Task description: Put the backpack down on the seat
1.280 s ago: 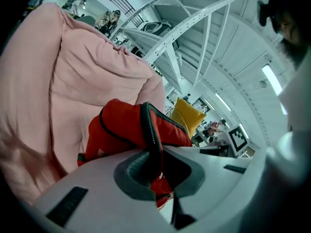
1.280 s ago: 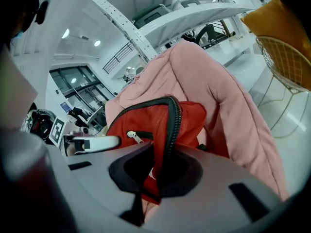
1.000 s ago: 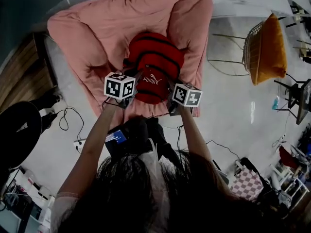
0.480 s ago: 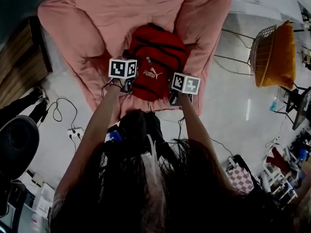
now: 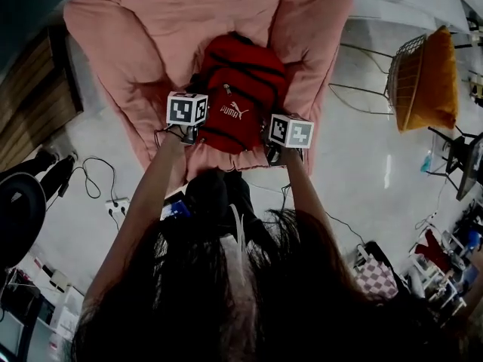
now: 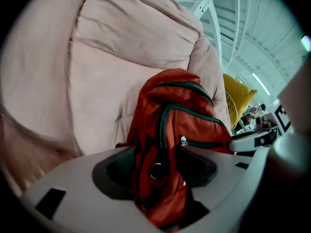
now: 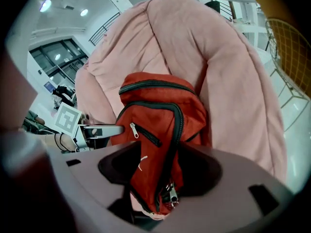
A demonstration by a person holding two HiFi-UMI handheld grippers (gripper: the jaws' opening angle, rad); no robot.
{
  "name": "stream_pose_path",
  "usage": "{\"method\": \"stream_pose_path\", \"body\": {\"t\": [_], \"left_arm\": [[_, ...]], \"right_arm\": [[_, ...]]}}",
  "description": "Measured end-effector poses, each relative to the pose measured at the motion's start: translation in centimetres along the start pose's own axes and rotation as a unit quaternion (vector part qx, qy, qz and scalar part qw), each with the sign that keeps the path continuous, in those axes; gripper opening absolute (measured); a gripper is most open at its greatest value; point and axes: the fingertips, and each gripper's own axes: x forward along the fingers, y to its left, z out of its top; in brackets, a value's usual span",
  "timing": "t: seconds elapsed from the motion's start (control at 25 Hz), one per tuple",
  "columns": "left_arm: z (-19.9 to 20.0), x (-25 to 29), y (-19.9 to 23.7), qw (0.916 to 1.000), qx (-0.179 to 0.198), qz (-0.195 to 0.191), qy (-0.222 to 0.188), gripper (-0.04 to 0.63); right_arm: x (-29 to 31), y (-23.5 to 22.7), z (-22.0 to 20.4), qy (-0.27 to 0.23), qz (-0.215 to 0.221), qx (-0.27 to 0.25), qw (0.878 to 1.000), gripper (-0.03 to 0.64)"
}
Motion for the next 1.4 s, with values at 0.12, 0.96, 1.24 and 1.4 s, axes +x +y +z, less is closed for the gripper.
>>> {"method": "stream_pose_path", "body": {"t": [0.12, 0.96, 1.24, 1.4], "left_arm": [[-0.2, -2.6, 0.1, 0.9995, -0.021, -0.004, -0.023, 0.247], [-4.4, -22.1, -19.6, 0.9651, -0.03, -0.172, -0.196, 0.244], [-5.1, -30.7, -26.3, 0.9486, 0.027, -0.186, -0.254, 0.191], [-7.9, -34.1, -28.3, 0.9457, 0.047, -0.177, -0.268, 0.161]], "right_arm": [[-2.7, 0.4, 0.5, -0.041, 0.009, 0.001, 0.999, 0.225], [-26.0, 11.1, -7.0, -0.266, 0.087, -0.042, 0.959, 0.218], [-31.4, 14.0, -11.2, -0.302, 0.112, -0.068, 0.944, 0.181], [-33.6, 15.5, -13.0, -0.321, 0.128, -0.083, 0.935, 0.144]]}}
